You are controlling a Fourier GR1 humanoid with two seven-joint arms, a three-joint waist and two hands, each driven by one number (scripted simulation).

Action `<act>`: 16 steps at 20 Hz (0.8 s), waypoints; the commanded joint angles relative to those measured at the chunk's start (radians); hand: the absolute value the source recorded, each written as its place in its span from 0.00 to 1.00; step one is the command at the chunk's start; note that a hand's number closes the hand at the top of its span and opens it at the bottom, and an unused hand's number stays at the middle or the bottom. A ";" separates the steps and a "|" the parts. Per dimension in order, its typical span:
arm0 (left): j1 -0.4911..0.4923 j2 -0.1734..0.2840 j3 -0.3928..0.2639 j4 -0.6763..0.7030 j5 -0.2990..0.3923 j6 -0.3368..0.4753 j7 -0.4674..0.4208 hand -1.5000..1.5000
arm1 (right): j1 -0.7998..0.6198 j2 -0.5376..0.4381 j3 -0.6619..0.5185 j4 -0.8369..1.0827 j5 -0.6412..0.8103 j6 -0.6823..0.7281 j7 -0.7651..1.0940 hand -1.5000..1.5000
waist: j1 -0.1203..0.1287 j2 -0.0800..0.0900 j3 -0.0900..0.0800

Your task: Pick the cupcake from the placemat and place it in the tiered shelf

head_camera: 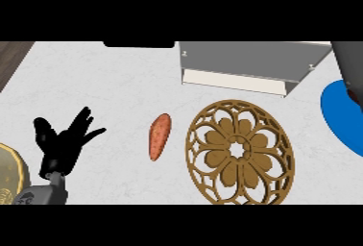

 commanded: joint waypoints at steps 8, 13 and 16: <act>0.057 -0.018 -0.010 0.012 -0.005 -0.012 0.008 0.50 | 0.012 0.001 -0.144 0.005 -0.091 -0.165 0.024 0.00 | -0.005 0.001 -0.005; 0.062 -0.007 -0.010 -0.015 -0.001 -0.020 0.039 0.50 | -0.002 0.026 -0.232 -0.021 -0.179 -0.241 0.009 0.00 | -0.001 0.000 -0.005; 0.003 -0.008 0.011 0.037 -0.005 -0.012 0.026 0.50 | -0.003 0.013 -0.286 -0.023 -0.230 -0.269 -0.016 0.00 | -0.009 0.004 -0.006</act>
